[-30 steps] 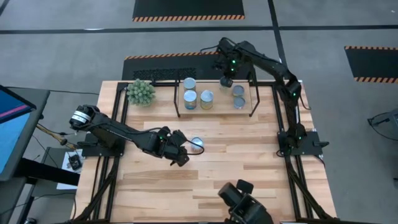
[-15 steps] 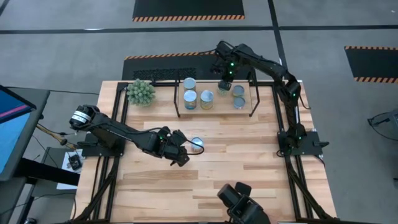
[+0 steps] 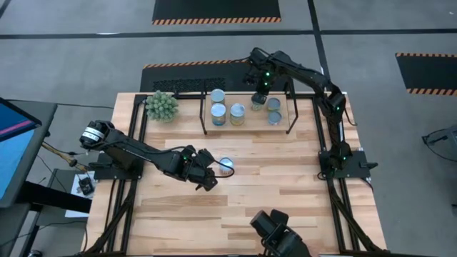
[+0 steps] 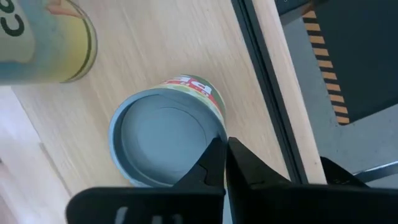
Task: Pick and place cans onto a shelf
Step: Put the canned peas on the shelf
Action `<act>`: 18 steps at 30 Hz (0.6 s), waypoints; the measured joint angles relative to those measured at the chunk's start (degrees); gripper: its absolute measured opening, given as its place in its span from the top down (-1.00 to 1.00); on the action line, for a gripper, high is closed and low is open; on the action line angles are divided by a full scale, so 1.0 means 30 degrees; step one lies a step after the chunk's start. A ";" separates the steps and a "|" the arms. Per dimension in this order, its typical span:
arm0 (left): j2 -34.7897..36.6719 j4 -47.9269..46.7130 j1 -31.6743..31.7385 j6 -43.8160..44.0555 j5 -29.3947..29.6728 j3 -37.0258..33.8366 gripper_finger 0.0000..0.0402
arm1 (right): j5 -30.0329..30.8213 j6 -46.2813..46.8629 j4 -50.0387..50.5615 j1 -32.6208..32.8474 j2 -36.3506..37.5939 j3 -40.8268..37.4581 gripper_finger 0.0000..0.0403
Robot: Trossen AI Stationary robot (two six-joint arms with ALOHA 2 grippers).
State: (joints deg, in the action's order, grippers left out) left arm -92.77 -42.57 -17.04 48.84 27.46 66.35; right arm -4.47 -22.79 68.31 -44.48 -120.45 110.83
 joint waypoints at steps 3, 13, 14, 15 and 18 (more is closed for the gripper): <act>0.0000 0.0000 0.0000 0.0030 -0.0007 0.0000 0.36 | -0.0029 -0.0007 -0.0033 0.0032 -0.0002 0.0000 0.90; 0.0000 0.0015 0.0000 0.0176 -0.0028 0.0000 0.36 | -0.0066 -0.0043 0.0080 0.0177 0.0001 0.0000 0.73; 0.0000 0.0015 0.0000 0.0176 -0.0029 0.0000 0.36 | -0.0066 -0.0073 0.0080 0.0200 0.0001 0.0000 0.72; 0.0000 0.0015 0.0000 0.0176 -0.0034 0.0000 0.36 | -0.0073 -0.0073 0.0071 0.0208 0.0001 0.0000 0.71; 0.0000 0.0015 0.0000 0.0176 -0.0044 0.0000 0.36 | -0.0062 -0.0073 0.0058 0.0207 0.0001 0.0000 0.68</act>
State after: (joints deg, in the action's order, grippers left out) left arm -92.77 -42.52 -17.04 49.36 27.33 66.35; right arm -4.66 -23.00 68.49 -43.86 -120.44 110.83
